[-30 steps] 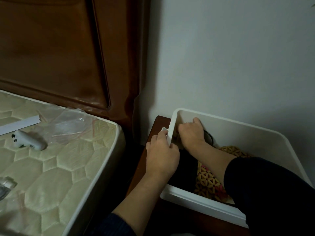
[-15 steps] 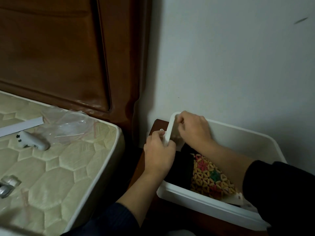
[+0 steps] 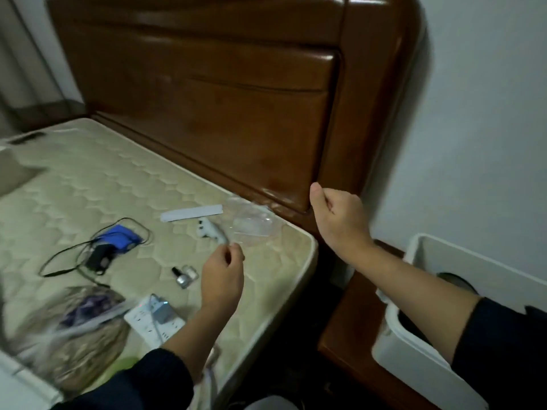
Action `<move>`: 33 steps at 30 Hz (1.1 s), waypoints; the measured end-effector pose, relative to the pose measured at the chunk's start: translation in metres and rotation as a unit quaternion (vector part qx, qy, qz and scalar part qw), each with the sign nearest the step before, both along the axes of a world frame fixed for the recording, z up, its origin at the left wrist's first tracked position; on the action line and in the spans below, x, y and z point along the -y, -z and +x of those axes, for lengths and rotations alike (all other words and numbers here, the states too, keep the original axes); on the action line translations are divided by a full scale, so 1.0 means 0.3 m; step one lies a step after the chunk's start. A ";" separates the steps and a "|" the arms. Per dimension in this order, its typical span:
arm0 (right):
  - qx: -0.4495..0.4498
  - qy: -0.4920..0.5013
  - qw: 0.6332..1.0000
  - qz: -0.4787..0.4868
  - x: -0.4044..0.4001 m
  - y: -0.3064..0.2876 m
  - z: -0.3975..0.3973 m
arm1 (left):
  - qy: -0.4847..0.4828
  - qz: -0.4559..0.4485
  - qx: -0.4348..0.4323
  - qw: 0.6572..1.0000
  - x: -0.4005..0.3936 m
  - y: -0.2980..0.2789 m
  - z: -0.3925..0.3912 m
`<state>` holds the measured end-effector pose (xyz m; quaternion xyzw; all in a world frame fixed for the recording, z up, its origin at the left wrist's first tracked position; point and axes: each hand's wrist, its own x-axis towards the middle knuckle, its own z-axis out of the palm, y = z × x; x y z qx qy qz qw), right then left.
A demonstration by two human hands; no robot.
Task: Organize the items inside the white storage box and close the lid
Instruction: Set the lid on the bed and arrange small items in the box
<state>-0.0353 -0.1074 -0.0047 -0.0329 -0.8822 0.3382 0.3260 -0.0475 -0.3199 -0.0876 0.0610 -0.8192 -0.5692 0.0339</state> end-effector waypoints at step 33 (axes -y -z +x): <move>0.313 -0.282 0.893 0.160 0.667 0.795 -0.537 | 0.060 -0.193 0.381 0.902 0.454 0.369 -0.579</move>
